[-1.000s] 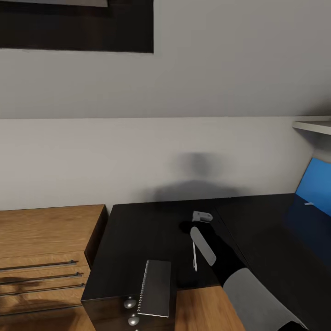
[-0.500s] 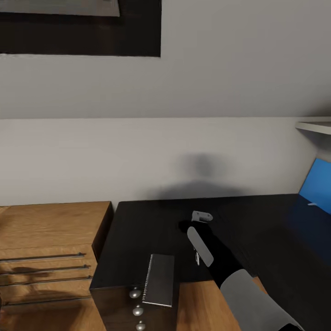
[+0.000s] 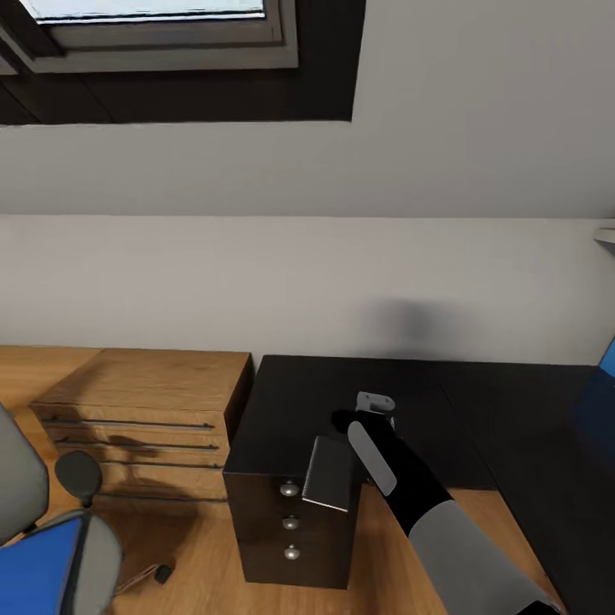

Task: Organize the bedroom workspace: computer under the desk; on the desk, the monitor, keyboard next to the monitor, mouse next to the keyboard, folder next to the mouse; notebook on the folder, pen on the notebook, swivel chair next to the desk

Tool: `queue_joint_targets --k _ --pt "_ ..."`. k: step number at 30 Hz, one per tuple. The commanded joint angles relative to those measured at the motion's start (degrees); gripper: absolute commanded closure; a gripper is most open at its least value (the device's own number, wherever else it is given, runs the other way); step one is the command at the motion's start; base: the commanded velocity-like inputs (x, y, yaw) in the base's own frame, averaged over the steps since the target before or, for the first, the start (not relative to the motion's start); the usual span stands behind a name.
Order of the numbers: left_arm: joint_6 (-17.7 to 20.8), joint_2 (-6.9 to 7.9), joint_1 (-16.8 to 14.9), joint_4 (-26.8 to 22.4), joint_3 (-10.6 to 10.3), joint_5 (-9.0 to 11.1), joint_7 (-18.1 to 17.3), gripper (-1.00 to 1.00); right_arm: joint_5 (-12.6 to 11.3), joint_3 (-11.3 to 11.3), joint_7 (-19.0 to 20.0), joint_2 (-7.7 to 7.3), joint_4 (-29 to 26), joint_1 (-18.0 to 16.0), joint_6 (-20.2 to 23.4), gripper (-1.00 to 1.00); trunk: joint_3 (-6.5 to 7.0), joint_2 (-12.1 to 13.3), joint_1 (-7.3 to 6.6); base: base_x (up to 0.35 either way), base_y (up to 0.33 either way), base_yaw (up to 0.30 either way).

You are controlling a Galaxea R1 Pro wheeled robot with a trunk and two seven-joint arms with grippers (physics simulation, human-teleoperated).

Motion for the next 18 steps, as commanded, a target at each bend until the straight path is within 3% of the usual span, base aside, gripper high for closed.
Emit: queue_joint_targets --k 1,7,18 --pt "-0.3 0.0 0.0 0.0 -0.1 0.5 0.1 -1.0 -0.5 0.1 -0.5 -0.04 -0.1 0.0 0.1 -1.0 -0.07 -0.1 -0.03 -0.333 0.0 0.279" --pt "-0.3 0.0 0.0 0.0 0.0 0.5 0.1 -1.0 -0.4 0.1 -0.6 -0.04 -0.1 0.0 0.1 -1.0 -0.07 -0.1 -0.03 -0.186 0.0 0.279" --pt "-0.3 -0.03 0.0 0.1 0.0 0.6 0.1 -1.0 -0.3 0.0 -0.7 -0.15 -1.4 0.0 0.0 -1.0 -0.02 -0.1 -0.03 -0.011 0.0 0.239"
